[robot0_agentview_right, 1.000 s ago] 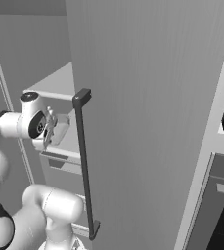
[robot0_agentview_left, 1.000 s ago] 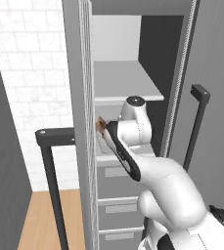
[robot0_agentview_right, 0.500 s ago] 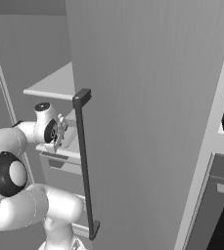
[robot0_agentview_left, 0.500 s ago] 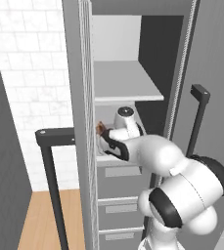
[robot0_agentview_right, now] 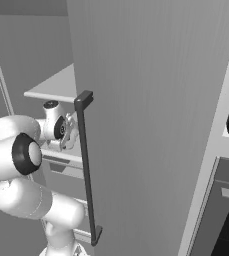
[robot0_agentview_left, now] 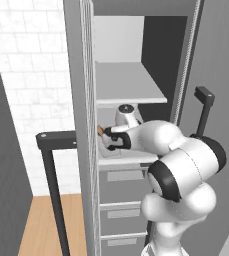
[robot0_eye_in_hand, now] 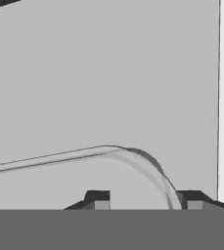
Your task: Take the meat container that has the steak and place it on the second highest rack of the freezer. Then take the vegetable container that has the tomato and lemon and place it on the highest rack of the freezer.
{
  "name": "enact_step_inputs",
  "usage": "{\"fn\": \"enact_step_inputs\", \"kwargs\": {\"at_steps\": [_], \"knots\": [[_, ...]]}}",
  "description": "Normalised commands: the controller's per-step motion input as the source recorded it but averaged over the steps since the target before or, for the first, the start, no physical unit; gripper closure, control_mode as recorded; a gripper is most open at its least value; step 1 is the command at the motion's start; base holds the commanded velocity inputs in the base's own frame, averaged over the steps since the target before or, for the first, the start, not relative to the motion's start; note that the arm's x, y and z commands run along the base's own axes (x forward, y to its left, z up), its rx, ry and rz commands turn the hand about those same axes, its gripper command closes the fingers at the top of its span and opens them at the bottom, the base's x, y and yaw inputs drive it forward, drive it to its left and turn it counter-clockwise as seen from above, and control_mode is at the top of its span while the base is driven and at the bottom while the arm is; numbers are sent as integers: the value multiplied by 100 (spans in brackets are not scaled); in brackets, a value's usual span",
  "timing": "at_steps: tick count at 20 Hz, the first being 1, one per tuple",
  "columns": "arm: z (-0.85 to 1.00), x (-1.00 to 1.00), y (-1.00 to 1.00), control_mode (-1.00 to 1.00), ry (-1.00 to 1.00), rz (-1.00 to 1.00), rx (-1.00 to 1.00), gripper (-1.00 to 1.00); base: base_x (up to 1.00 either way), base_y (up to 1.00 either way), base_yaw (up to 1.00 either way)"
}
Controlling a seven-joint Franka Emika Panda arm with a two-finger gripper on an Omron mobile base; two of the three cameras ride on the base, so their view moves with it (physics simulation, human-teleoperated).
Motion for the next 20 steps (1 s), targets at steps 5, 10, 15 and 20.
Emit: {"fn": "enact_step_inputs", "kwargs": {"at_steps": [5,10,15,20], "knots": [[-12,-8,0,-100,-6,-11,-4,-100,0,0,0],[11,-48,0,-100,-22,-7,-1,-100,0,0,0],[65,-26,0,-100,-13,0,0,-100,0,0,0],[91,-68,0,-100,2,0,0,-100,0,0,0]]}}
